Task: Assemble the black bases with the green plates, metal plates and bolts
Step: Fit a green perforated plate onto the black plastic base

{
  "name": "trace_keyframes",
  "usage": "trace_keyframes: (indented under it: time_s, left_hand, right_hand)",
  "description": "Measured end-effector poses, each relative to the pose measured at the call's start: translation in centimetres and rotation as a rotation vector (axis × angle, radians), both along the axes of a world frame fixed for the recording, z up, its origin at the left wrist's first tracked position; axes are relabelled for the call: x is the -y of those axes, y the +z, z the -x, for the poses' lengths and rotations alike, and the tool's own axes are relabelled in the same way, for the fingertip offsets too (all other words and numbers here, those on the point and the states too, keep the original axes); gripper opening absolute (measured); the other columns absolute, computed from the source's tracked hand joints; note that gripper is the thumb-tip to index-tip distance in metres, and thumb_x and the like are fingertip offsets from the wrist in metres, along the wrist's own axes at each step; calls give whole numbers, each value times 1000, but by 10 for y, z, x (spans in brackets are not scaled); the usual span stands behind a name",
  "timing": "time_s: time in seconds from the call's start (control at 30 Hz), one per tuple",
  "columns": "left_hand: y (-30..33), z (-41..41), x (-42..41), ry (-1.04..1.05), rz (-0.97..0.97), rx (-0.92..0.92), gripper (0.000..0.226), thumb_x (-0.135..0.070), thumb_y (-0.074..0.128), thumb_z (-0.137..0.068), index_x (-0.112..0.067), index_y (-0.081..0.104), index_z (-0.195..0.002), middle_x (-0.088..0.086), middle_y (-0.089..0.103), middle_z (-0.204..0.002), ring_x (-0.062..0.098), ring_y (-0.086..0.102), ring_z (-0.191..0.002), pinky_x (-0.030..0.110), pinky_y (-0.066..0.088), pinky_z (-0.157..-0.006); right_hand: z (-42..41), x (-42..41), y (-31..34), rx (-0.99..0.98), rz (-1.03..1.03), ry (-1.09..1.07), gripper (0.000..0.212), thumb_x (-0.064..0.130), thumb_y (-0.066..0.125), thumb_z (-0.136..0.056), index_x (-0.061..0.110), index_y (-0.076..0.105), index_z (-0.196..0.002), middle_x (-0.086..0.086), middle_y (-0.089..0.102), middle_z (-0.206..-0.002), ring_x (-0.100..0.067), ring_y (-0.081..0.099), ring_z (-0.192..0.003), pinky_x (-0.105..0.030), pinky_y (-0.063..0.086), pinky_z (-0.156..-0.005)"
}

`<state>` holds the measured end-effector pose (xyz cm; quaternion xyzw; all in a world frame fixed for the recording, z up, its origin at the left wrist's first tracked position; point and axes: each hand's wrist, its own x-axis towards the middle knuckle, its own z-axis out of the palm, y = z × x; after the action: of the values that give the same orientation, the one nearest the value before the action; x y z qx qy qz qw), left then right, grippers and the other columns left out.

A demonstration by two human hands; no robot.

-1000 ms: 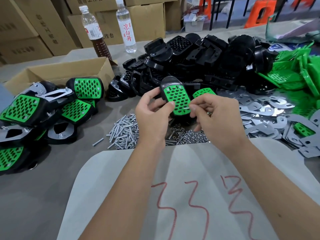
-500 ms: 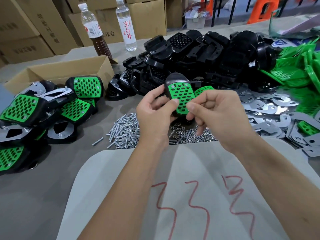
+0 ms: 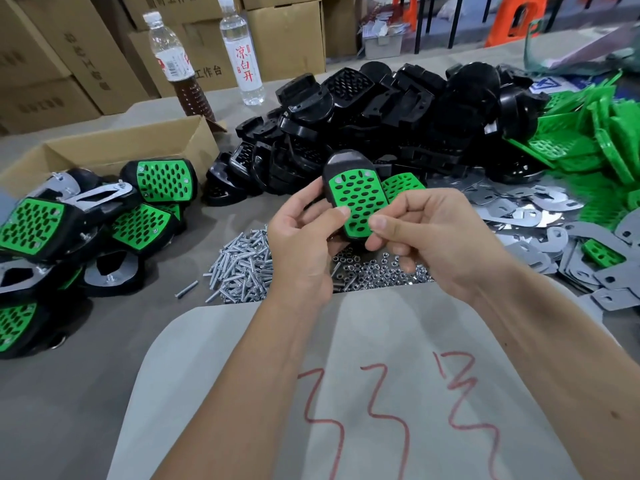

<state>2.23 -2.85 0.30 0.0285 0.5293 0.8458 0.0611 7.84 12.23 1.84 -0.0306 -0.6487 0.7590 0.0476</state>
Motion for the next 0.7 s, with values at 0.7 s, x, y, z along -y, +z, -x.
trace_keyframes:
  time_s: [0.7]
  left_hand:
    - [4, -4, -6, -1, -221, 80, 42, 13, 64, -90, -13, 63, -122, 11, 79, -100, 22, 78, -87, 33, 64, -71]
  right_hand:
    - [6, 7, -5, 73, 76, -269, 56, 39, 88, -70, 12, 63, -113, -7, 65, -87, -10, 47, -51, -21, 32, -37]
